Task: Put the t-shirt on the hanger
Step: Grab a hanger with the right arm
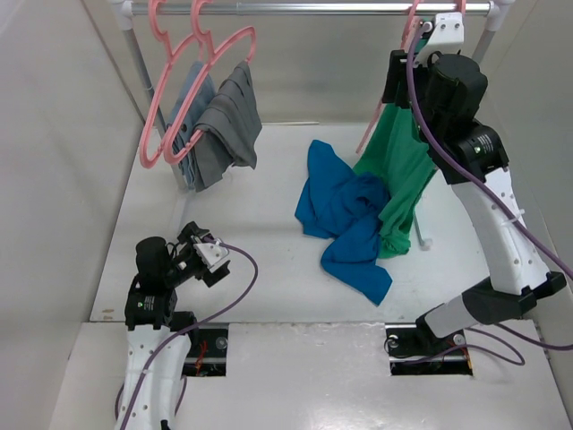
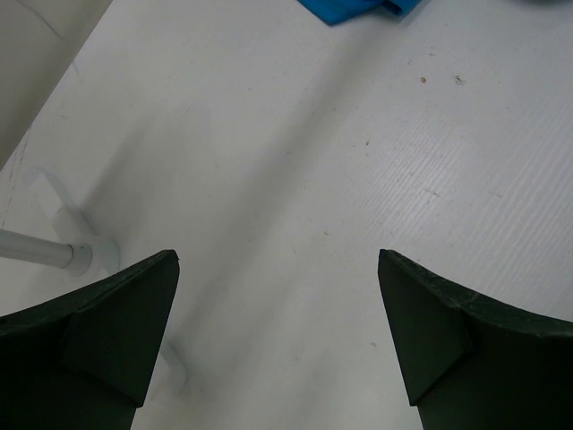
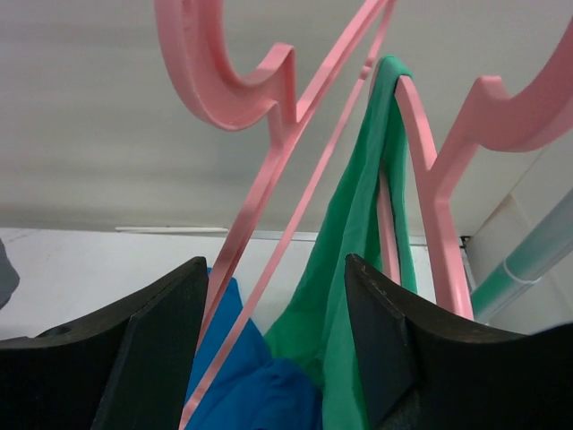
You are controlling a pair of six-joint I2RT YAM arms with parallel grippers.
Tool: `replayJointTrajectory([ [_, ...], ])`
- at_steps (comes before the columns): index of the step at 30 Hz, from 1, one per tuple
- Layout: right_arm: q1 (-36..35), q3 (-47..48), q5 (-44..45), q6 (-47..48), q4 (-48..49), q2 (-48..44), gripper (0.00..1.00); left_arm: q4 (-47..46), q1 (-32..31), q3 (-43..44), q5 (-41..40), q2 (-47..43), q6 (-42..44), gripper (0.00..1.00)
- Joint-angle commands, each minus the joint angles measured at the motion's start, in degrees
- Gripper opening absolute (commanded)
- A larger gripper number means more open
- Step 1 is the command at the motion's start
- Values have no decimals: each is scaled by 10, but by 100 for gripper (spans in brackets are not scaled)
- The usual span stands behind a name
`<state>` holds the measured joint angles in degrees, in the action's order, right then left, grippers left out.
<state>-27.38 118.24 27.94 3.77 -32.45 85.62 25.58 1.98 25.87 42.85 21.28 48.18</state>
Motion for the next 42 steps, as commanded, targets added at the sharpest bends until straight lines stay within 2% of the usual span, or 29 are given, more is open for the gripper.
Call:
replayJointTrajectory([
  [1, 6, 7, -27, -13, 16, -5, 68, -14, 1, -5, 7, -4, 6, 92],
  [6, 11, 24, -46, -24, 21, 5, 68, -14, 1, -10, 7, -4, 6, 92],
  [9, 16, 46, -63, -32, 6, 18, 76, -14, 1, -10, 7, -4, 6, 92],
  [12, 16, 52, -98, -47, 6, 24, 79, -14, 1, -10, 7, -4, 6, 92],
  [18, 22, 63, -98, -60, -4, 29, 77, -14, 1, -10, 7, -4, 6, 92],
  [21, 33, 41, -86, -65, -10, 29, 71, -14, 1, -10, 7, -4, 6, 92],
  [27, 51, -8, -86, -65, -16, 16, 47, -14, 1, -10, 7, -4, 6, 92],
  [29, 58, -14, -94, -65, -23, 10, 46, -14, 1, -10, 7, -4, 6, 92],
  [32, 70, -14, -99, -65, -28, 10, 36, -14, 1, -10, 7, -4, 6, 92],
  [36, 70, -20, -99, -65, -28, -2, 15, -14, 1, -10, 7, -4, 6, 92],
  [40, 70, -20, -120, -52, -21, -15, 1, -14, 1, -10, 7, -4, 6, 92],
  [42, 70, -25, -135, -39, -6, -22, 0, -14, 1, -10, 7, -4, 6, 92],
])
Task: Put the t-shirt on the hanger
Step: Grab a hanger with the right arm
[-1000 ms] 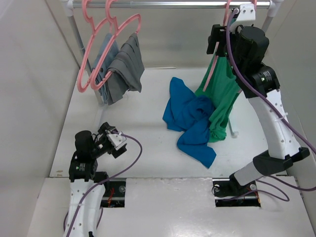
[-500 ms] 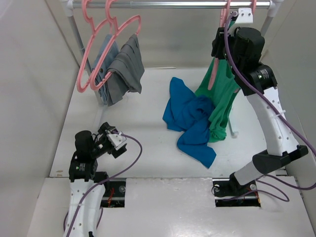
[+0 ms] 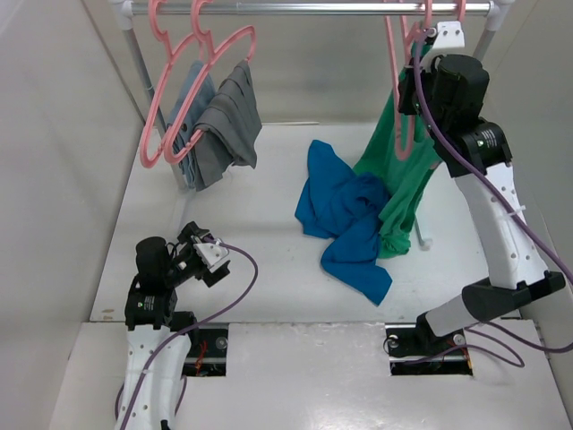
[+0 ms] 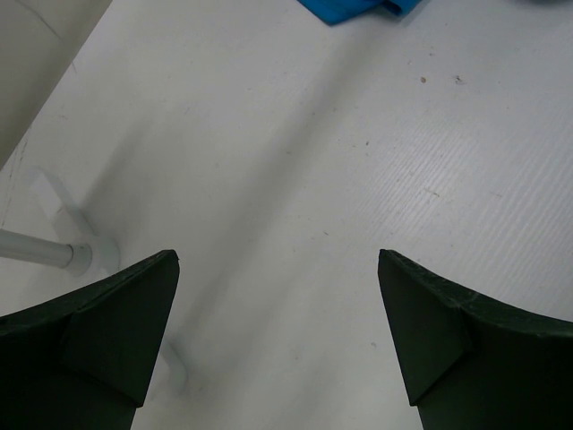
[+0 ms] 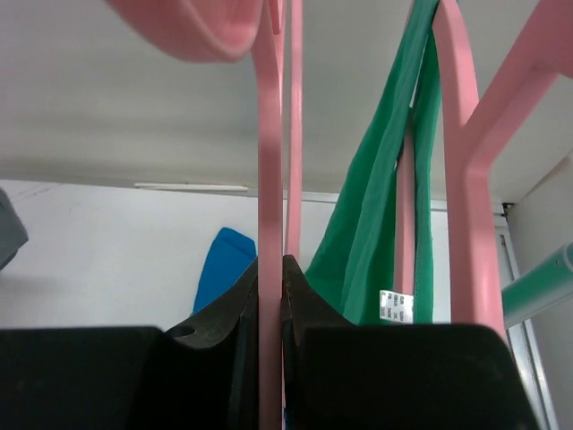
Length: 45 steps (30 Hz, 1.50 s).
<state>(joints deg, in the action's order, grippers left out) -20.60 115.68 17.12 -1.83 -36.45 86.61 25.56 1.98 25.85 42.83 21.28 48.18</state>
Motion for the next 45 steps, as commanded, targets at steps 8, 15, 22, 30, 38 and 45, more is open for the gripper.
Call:
replayJointTrajectory([
  [8, 2, -5, -124, 70, 81, -66, 0, -1, 1, 17, 17, 17, 12, 74],
  [15, 2, -11, -209, 99, 94, -88, 0, 55, 1, 31, -28, 84, 76, 70],
  [22, 13, -36, -237, 106, 96, -83, 0, 4, -49, 68, -110, 203, 23, 67],
  [30, 36, -27, -228, 106, 101, -65, 0, -2, -82, 81, -65, 242, 6, 69],
  [38, 67, -14, -119, 89, 82, -55, 0, -7, -82, 81, -93, 242, 6, 70],
  [45, 101, 40, -127, 78, 38, -15, 0, -7, -82, 81, -80, 242, 1, 70],
])
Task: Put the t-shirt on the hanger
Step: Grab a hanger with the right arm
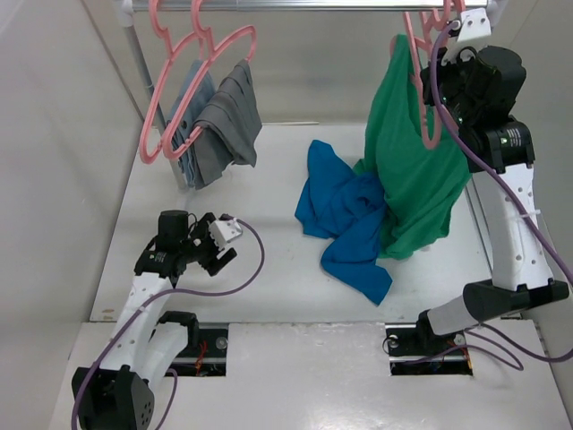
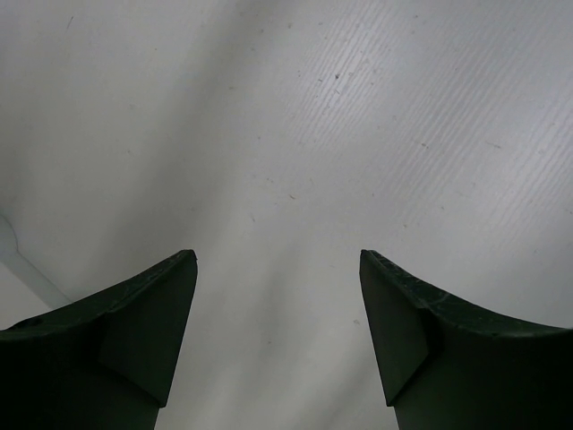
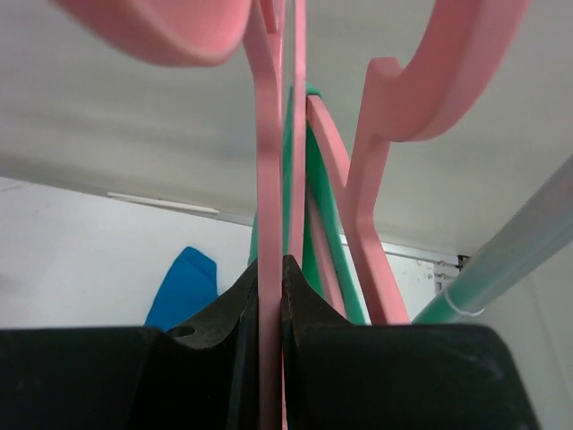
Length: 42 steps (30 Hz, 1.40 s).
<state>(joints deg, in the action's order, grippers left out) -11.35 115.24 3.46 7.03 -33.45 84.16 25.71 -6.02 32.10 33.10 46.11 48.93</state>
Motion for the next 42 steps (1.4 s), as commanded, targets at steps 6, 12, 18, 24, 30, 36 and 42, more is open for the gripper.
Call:
replayJointTrajectory([
  [6, 9, 24, -111, -11, 41, 4, 0, -8, -2, 24, 17, -7, -7, 70],
  [12, 9, 24, -179, -11, 34, -1, 0, -8, -2, 24, 17, -7, -7, 71],
  [18, 9, 37, -235, -16, -4, -1, 0, -8, -2, 24, 17, -12, -7, 71],
  [24, 14, 31, -247, -48, -28, 9, 1, -8, -2, 18, 17, -12, -7, 73],
  [30, 25, 37, -322, -82, -28, 14, 0, -8, -2, 13, 17, -17, -7, 73],
  [36, 30, 43, -411, -100, 2, 31, 0, -8, -2, 13, 17, -22, -7, 73],
  [42, 30, 36, -516, -111, 46, 31, 0, -3, -2, 13, 17, -22, -7, 73],
])
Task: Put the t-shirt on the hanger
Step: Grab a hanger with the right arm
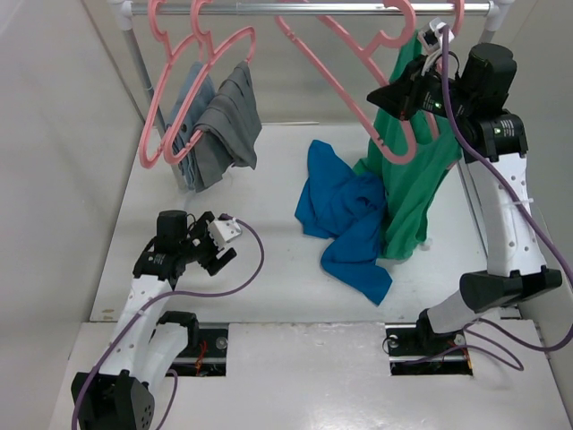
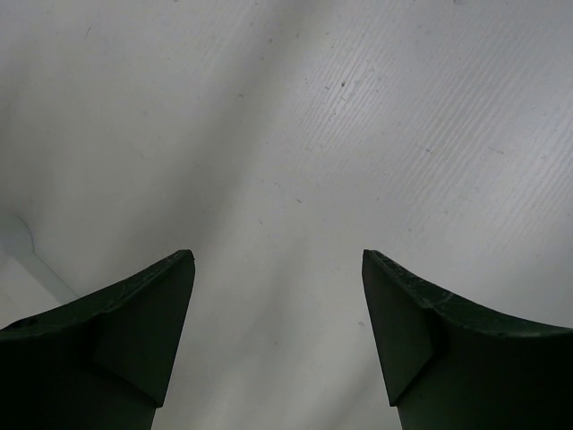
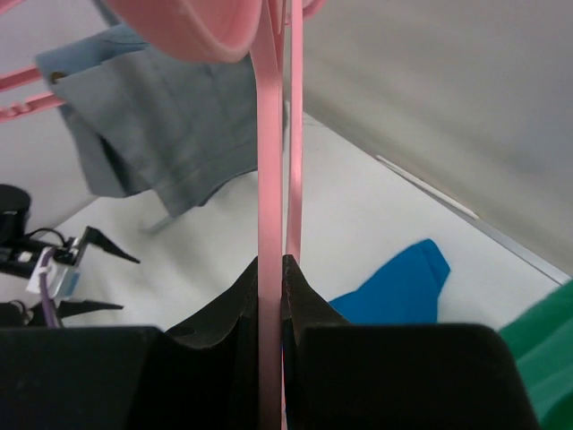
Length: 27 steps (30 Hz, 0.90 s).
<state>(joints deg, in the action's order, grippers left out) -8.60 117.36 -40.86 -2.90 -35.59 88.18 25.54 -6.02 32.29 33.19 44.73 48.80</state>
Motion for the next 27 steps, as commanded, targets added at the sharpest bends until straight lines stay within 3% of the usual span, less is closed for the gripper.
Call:
replayJointTrajectory([
  [1, 3, 8, -80, -11, 75, -17, 0, -1, -2, 11, 16, -9, -5, 73],
  [9, 3, -20, -81, -11, 74, -55, 0, -1, -2, 11, 16, 2, -18, 71],
  [14, 3, -78, -64, 2, 63, -93, 0, -32, -30, -7, -56, 22, -84, 59],
  [21, -10, -134, -5, 48, 21, -132, 0, -54, -165, 0, -121, 52, -126, 59],
  [25, -20, -153, 36, 61, 10, -144, 0, -42, -238, 43, -151, 128, -166, 58],
  [27, -27, -168, 62, 67, 4, -150, 0, -37, -292, 80, -151, 153, -172, 65],
])
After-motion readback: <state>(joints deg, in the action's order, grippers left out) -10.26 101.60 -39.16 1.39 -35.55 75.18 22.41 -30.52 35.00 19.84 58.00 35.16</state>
